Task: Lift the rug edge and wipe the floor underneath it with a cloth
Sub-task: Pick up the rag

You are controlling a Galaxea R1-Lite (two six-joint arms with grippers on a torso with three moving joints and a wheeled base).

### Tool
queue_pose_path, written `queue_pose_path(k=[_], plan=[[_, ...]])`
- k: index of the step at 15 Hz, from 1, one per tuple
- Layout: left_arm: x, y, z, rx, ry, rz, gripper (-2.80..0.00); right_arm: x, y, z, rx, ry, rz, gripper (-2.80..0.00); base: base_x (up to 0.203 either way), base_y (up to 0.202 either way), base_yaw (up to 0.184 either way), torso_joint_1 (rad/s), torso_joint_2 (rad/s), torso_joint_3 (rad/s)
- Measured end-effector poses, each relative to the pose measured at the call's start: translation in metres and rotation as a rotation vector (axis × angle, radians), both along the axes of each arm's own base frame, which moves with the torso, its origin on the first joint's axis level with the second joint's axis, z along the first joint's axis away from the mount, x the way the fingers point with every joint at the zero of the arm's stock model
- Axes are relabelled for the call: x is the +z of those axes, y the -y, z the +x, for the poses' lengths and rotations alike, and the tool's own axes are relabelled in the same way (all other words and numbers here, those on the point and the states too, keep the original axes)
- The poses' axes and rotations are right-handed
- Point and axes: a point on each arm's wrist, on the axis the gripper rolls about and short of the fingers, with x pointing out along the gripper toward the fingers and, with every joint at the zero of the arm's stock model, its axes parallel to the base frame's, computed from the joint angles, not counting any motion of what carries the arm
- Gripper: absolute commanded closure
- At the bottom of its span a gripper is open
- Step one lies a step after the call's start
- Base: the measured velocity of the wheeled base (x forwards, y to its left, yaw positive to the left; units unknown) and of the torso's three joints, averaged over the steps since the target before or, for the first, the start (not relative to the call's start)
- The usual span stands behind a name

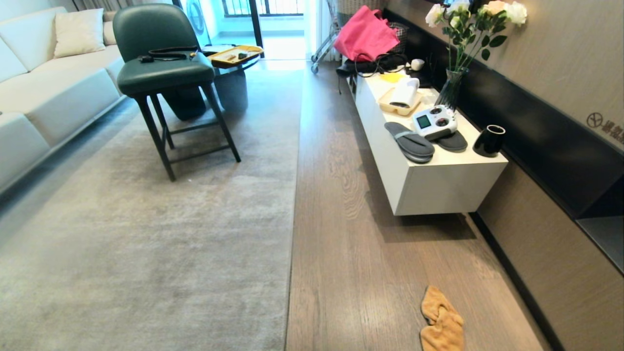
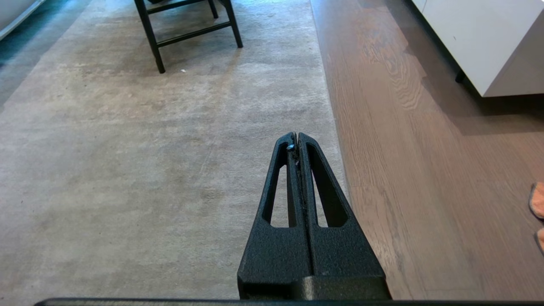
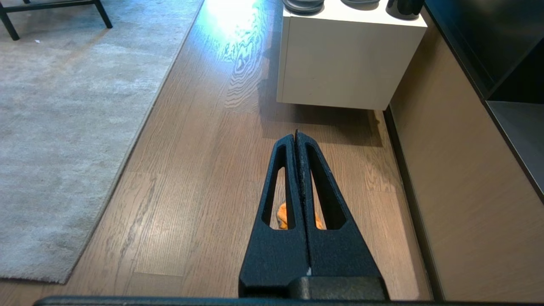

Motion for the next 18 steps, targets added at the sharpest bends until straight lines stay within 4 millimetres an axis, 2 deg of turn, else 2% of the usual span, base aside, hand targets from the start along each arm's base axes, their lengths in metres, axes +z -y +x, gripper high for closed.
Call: queue_pose_path(k=[18], plan=[[0.0000, 0.0000, 0.0000, 0.000, 0.000, 0.000, 0.00, 0.0000, 0.0000, 0.0000, 0.000, 0.000, -0.002, 0.00, 0.000, 0.000, 0.000, 0.009, 0.02, 0.021]])
